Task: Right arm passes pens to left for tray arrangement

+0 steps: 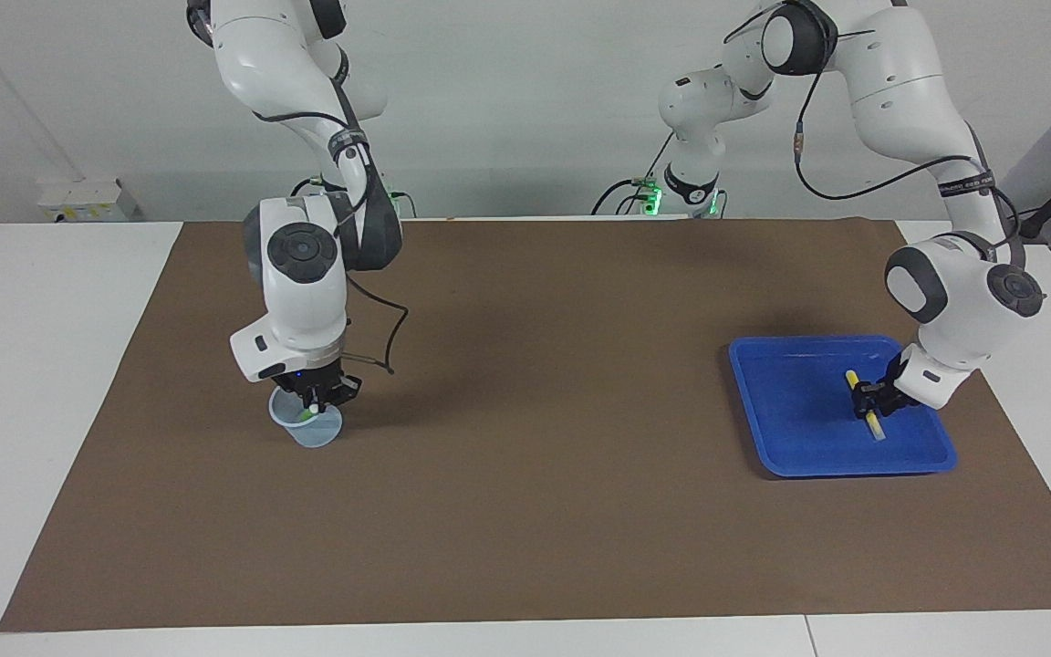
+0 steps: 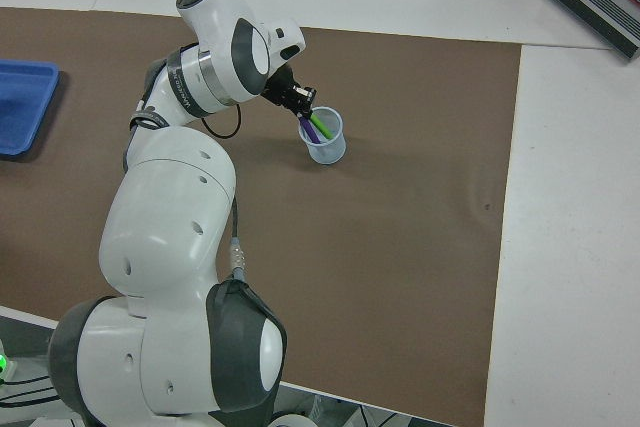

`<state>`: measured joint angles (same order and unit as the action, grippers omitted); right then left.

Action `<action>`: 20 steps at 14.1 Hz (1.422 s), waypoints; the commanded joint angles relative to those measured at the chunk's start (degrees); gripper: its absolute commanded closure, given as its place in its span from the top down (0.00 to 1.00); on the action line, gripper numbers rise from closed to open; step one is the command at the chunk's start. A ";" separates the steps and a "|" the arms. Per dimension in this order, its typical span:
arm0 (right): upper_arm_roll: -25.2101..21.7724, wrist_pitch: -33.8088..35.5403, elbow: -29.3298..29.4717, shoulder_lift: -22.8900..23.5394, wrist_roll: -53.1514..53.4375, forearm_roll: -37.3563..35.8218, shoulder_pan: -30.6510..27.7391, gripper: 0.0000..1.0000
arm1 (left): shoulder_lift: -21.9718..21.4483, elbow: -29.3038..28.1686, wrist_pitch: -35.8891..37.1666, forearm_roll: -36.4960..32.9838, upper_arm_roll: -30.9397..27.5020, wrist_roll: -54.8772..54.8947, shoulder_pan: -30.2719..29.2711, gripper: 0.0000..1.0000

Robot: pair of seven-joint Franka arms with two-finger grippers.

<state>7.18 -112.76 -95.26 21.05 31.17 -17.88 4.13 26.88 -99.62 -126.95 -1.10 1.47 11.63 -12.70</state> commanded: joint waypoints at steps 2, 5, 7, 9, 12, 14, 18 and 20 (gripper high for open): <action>0.56 3.07 -0.37 -3.02 -3.92 1.26 -0.70 0.00 | -0.95 1.87 3.79 -1.01 0.29 0.32 0.66 1.00; 0.56 5.27 -0.28 -5.05 -5.07 1.26 -0.88 0.00 | -0.95 2.50 4.26 -0.57 0.46 -0.20 1.36 1.00; 0.56 5.97 -0.37 -5.84 -5.42 1.26 -1.31 0.00 | -1.04 2.15 3.90 -0.57 0.46 0.50 1.63 1.00; 0.56 6.06 -0.37 -6.46 -6.82 1.35 -1.41 0.00 | -1.22 1.53 3.73 -0.57 0.47 0.59 2.41 1.00; 0.64 7.64 0.60 -7.86 -8.75 1.53 -1.58 0.00 | -1.13 2.14 1.01 -0.57 0.46 0.24 2.16 1.00; 0.56 8.26 1.39 -9.62 -10.07 3.80 -1.58 0.00 | -1.30 2.67 1.96 -0.57 0.29 -0.20 2.59 1.00; 0.47 8.79 3.41 -12.78 -10.78 8.98 -1.58 0.00 | -2.35 2.67 4.49 2.92 0.56 -0.47 2.59 1.00; 0.47 9.31 5.34 -14.02 -10.43 13.20 -1.41 0.00 | -4.37 2.24 8.63 6.01 0.64 -5.36 2.77 1.00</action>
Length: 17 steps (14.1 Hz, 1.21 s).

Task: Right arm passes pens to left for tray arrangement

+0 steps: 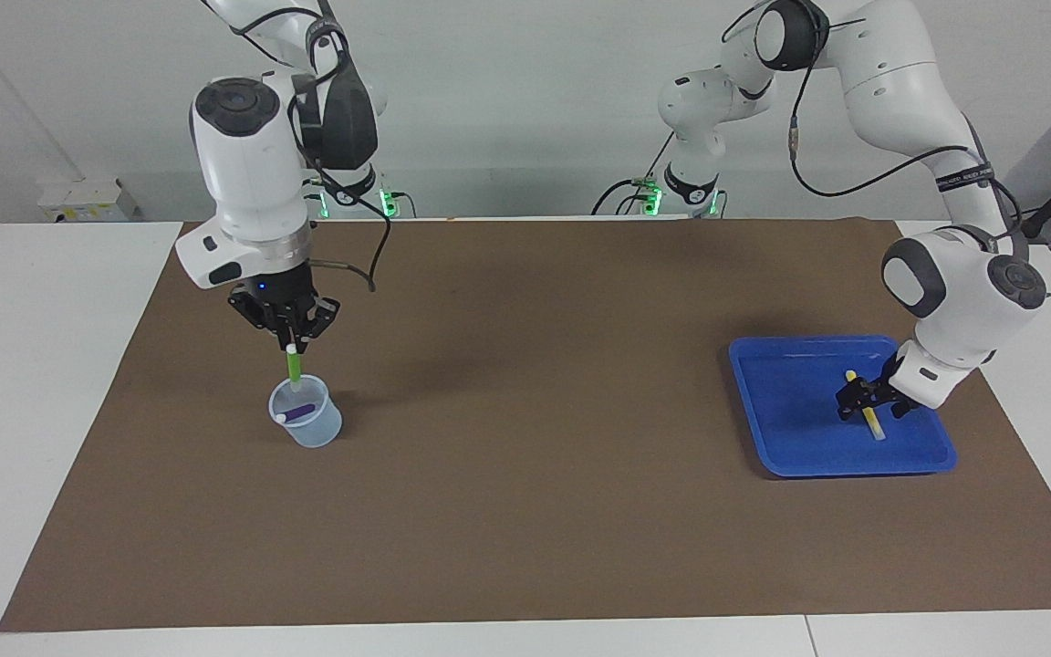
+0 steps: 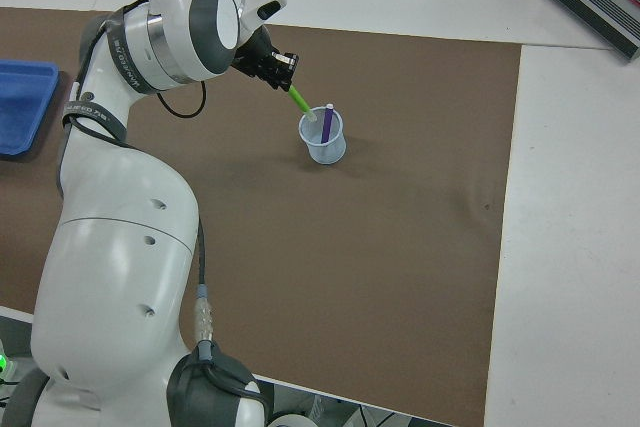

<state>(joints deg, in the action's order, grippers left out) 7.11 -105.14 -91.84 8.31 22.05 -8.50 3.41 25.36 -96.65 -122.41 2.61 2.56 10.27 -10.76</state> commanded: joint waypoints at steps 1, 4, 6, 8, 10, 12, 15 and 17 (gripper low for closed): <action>0.54 2.13 3.15 -1.45 -1.31 5.14 -0.69 0.00 | -3.65 -0.82 6.20 2.31 -0.36 -7.51 1.09 1.00; 0.80 1.61 5.53 -1.71 -0.70 9.45 -0.43 0.00 | -5.41 -1.00 12.62 2.57 -0.19 -18.67 2.58 1.00; 0.89 0.73 6.32 -1.63 2.28 12.96 0.10 0.00 | -6.02 -1.26 15.61 5.37 0.51 -24.91 2.58 1.00; 1.24 -2.59 6.24 -1.71 7.45 15.78 1.06 0.00 | -6.99 -1.26 17.64 7.49 0.95 -30.63 2.58 1.00; 1.24 -6.80 6.15 -1.54 14.48 17.89 3.52 0.00 | -7.95 -1.18 20.79 11.16 1.66 -34.94 2.58 1.00; 1.15 -10.33 6.15 -1.36 19.85 21.83 5.37 0.00 | -8.92 -1.18 23.17 16.09 1.75 -40.56 2.58 1.00; 1.24 -13.76 5.62 -1.36 25.22 26.94 5.73 0.00 | -9.54 -1.44 25.20 18.29 2.80 -46.73 2.58 1.00; 1.15 -15.69 5.36 -1.28 28.90 29.22 7.39 0.00 | -10.59 -1.35 26.26 22.85 3.50 -52.24 2.58 1.00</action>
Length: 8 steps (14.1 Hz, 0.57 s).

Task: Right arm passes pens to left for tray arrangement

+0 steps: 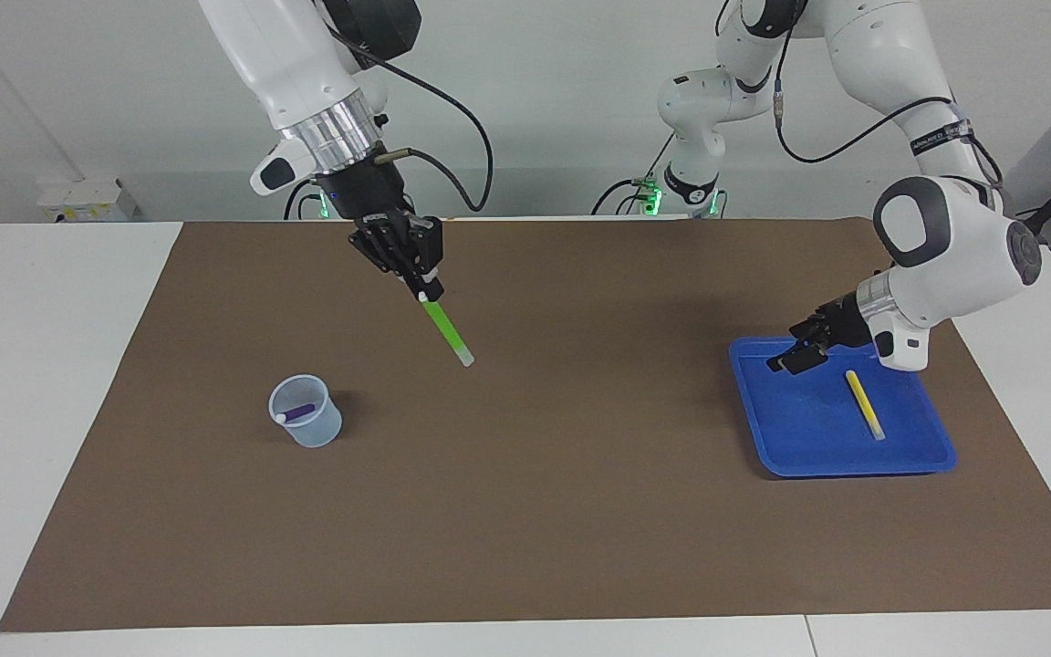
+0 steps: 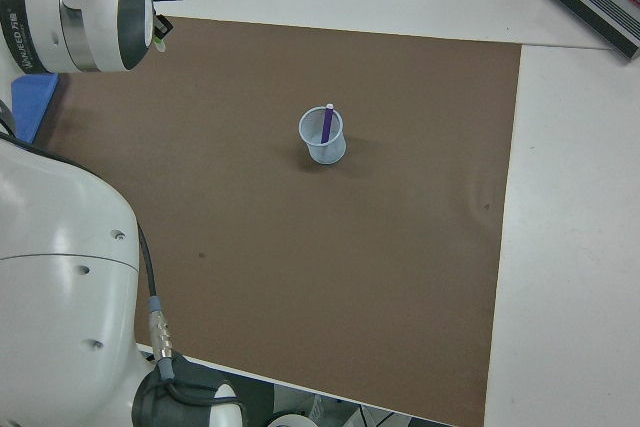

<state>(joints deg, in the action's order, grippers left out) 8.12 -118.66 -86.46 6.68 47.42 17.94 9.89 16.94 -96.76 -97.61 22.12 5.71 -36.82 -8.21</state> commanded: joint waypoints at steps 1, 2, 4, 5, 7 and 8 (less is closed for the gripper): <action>0.23 -3.67 -0.11 0.26 5.99 4.54 1.27 0.00 | -2.70 -1.24 1.55 4.41 1.49 -9.46 0.21 1.00; 0.23 -5.08 -0.20 0.35 8.28 6.47 1.97 0.00 | -3.31 -1.24 1.37 4.51 2.28 -12.20 0.47 1.00; 0.23 -7.28 -0.81 0.26 12.15 8.24 3.55 0.00 | -3.84 -1.15 1.11 6.25 2.55 -14.50 1.09 1.00; 0.23 -8.33 -1.25 0.17 14.35 8.42 4.17 0.00 | -3.94 -1.15 1.19 8.01 2.55 -15.64 1.09 1.00; 0.40 -10.70 -1.95 0.17 18.74 10.87 5.75 0.00 | -4.72 -1.15 1.20 13.18 2.73 -21.85 1.62 1.00; 0.40 -12.54 -3.00 0.17 20.07 11.67 6.37 0.00 | -5.08 -0.98 0.76 15.21 2.82 -25.46 2.84 1.00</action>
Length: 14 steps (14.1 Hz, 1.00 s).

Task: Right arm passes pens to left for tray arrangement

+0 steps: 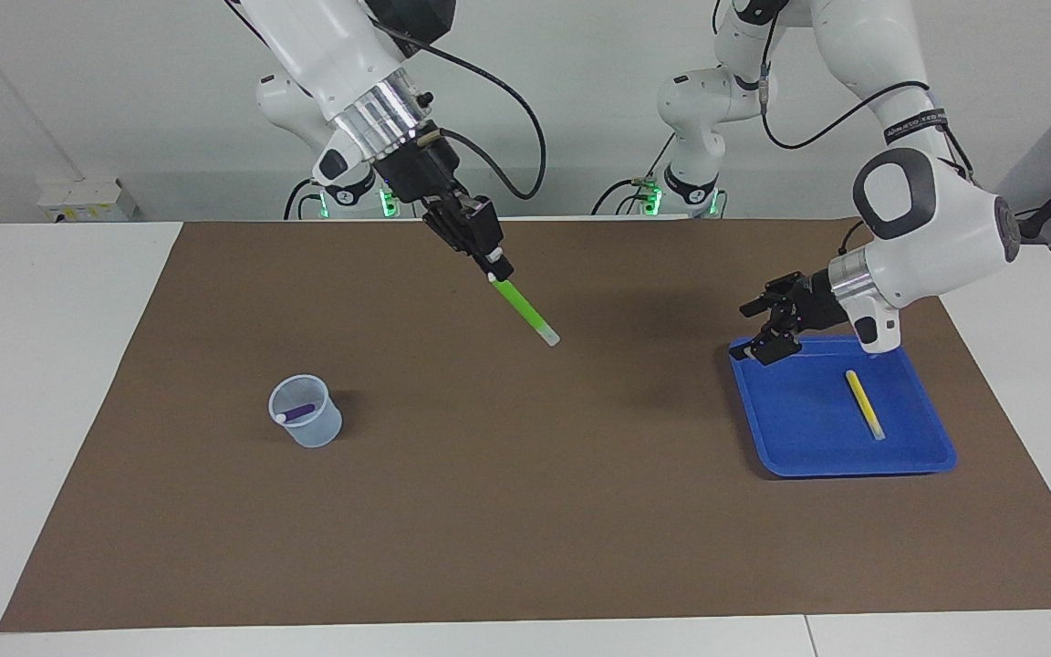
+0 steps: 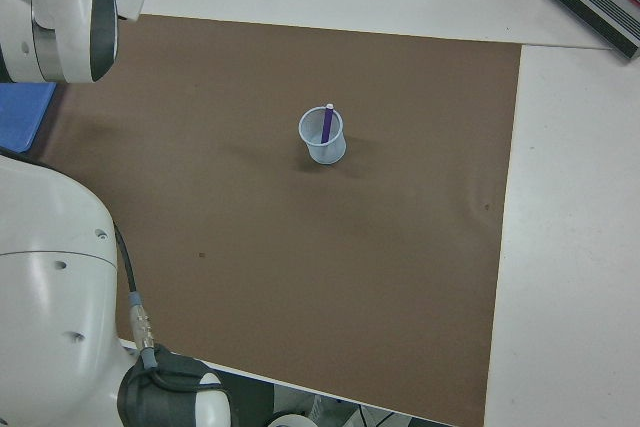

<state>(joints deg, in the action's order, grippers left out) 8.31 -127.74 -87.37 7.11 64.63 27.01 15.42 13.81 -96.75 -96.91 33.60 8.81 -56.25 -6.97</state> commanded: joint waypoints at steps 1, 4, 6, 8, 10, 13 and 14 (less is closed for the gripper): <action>0.22 -5.66 -3.23 -0.26 4.08 2.79 1.80 0.00 | -2.03 -0.63 -0.21 4.71 -0.19 -8.50 2.13 1.00; 0.22 -11.55 -5.44 0.53 7.25 3.23 4.44 0.00 | -2.20 -0.54 -1.09 7.09 -0.02 -9.66 2.14 1.00; 0.22 -12.27 -6.14 0.53 7.79 3.23 4.89 0.00 | -2.20 -0.46 -1.53 10.51 -0.02 -11.85 2.14 1.00; 0.22 -12.36 -7.02 0.53 7.88 3.23 4.97 0.00 | -2.55 -0.45 -3.11 12.01 0.68 -13.88 2.58 1.00; 0.39 -13.23 -7.29 1.06 7.96 3.23 5.24 0.00 | -2.91 -0.37 -5.04 13.77 2.44 -17.82 2.93 1.00; 0.30 -16.13 -7.55 2.72 8.40 3.23 7.61 0.00 | -2.73 0.42 -8.12 16.50 3.85 -21.44 2.93 1.00; 0.30 -17.27 -7.55 3.43 9.01 3.23 8.39 0.00 | -2.82 0.60 -8.91 17.02 4.72 -22.05 3.19 1.00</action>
<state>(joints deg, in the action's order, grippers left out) 8.48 -141.90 -94.35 9.36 72.71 28.48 22.58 11.86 -96.12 -103.92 48.96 13.16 -75.91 -4.56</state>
